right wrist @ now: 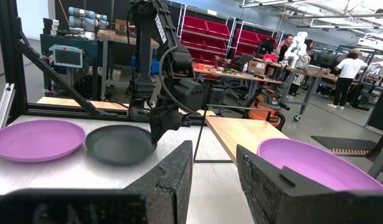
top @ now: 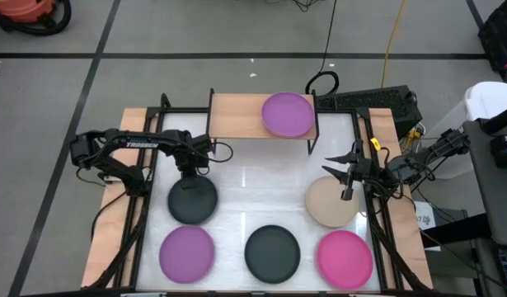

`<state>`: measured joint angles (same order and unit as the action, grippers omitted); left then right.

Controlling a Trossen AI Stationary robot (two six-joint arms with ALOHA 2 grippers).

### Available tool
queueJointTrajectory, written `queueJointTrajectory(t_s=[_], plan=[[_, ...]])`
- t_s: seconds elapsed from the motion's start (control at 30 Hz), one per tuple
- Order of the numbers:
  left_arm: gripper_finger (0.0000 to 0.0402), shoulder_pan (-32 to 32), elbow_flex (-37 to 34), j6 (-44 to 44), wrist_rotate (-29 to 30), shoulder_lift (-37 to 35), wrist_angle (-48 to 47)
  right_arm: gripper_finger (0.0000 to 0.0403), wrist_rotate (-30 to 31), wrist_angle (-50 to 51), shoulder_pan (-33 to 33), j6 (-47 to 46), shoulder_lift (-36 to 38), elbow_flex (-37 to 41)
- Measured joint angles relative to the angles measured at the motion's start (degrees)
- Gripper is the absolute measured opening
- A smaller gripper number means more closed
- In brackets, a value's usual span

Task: Place and stack plates onto a shelf
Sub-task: Stack the top black plate on top of the violet plate on the shelf

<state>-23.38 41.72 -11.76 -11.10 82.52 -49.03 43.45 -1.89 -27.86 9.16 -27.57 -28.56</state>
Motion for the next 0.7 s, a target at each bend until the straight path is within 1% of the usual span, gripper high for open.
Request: queueJointTrajectory(t_s=[0.13,0.27,0.47,0.7], plan=[[0.0010,0.04,0.49,0.29,0.72,-0.76,-0.39,0.0109,0.02,0.02,0.00,0.07,0.00,0.00],[0.0010,0.00,3.96,0.49,2.67,-2.10,-1.04,0.0109,0.02,0.00,0.00,0.06,0.00,0.00],[0.0010,0.72,12.86,0.29,3.57,-4.68,-1.85,0.0109,0.02,0.00,0.02,0.07,0.00,0.00],[0.0010,4.94,25.93,-1.31,1.29,-5.33,-1.45,0.0109,0.02,0.00,0.02,0.13,0.04,0.00]])
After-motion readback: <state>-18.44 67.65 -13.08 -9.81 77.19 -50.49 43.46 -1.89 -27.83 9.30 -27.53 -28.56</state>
